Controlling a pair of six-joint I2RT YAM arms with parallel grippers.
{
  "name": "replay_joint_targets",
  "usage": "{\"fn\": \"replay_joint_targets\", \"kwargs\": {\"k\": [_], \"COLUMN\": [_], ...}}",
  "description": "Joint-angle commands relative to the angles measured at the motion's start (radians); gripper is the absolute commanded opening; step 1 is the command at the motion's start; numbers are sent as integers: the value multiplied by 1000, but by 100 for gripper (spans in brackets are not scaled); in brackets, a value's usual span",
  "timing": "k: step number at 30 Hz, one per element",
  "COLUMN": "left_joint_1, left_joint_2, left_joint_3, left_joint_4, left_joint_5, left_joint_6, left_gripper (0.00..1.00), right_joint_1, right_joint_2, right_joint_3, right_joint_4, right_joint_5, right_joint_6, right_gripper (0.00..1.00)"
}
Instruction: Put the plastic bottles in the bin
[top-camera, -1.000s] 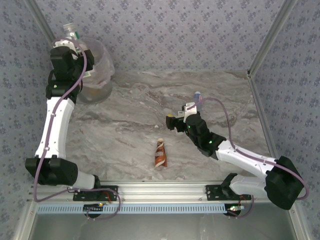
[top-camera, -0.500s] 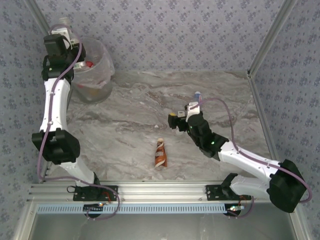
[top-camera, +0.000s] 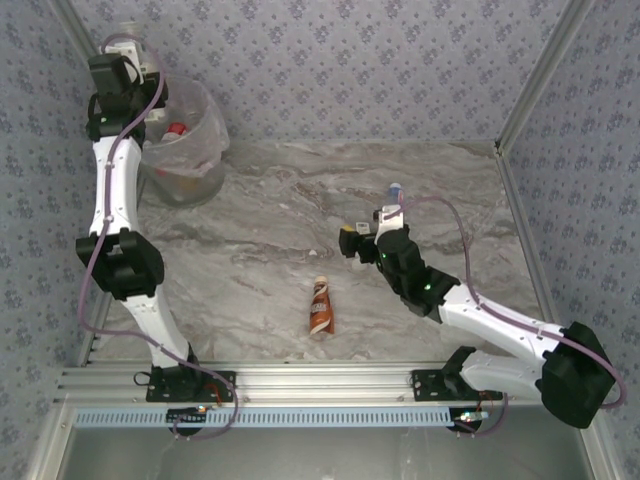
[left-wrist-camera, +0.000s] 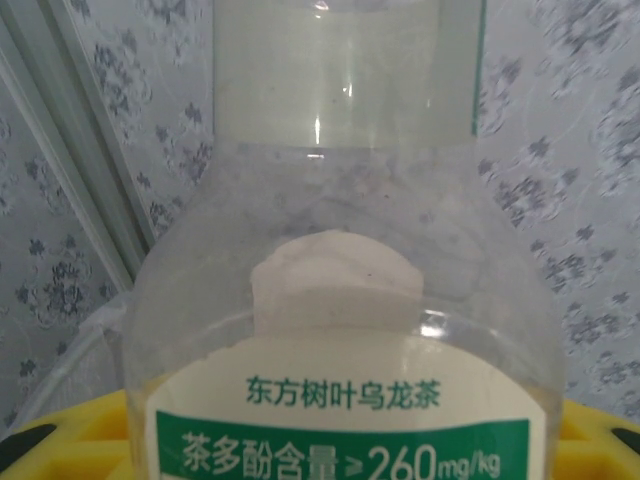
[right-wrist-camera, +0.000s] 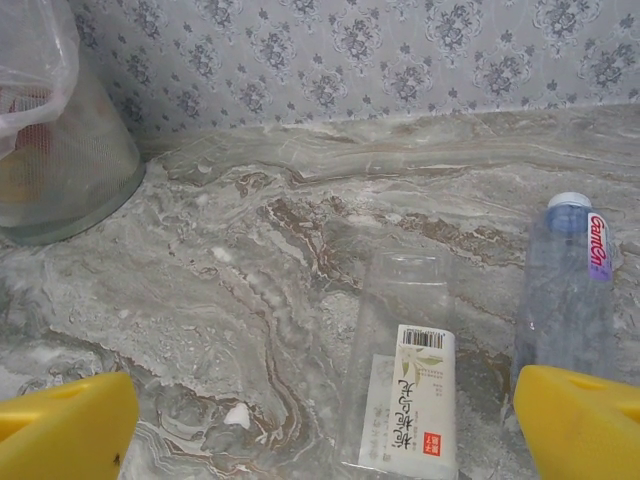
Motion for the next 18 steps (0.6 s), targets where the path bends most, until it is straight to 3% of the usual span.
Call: {"fn": "replay_joint_targets", "kwargs": {"k": [1,10,18], "left_joint_1": [9,18,42], "left_joint_2": [12,111,128], "left_joint_3": [23,113,96], "left_joint_4": [22,-23,-26], "left_joint_5": [27,26,-5], "left_joint_6": [13,22,30], "left_gripper": [1,4,8], "right_joint_1": [-5,-7,-6], "right_joint_2": [-29,-32,-50], "right_joint_3": [-20,-22,-34], "right_joint_4": [-23,-33,-54], "right_joint_5": [43,52,67], "right_joint_6": [27,36,43], "right_gripper": [99,99,99]}}
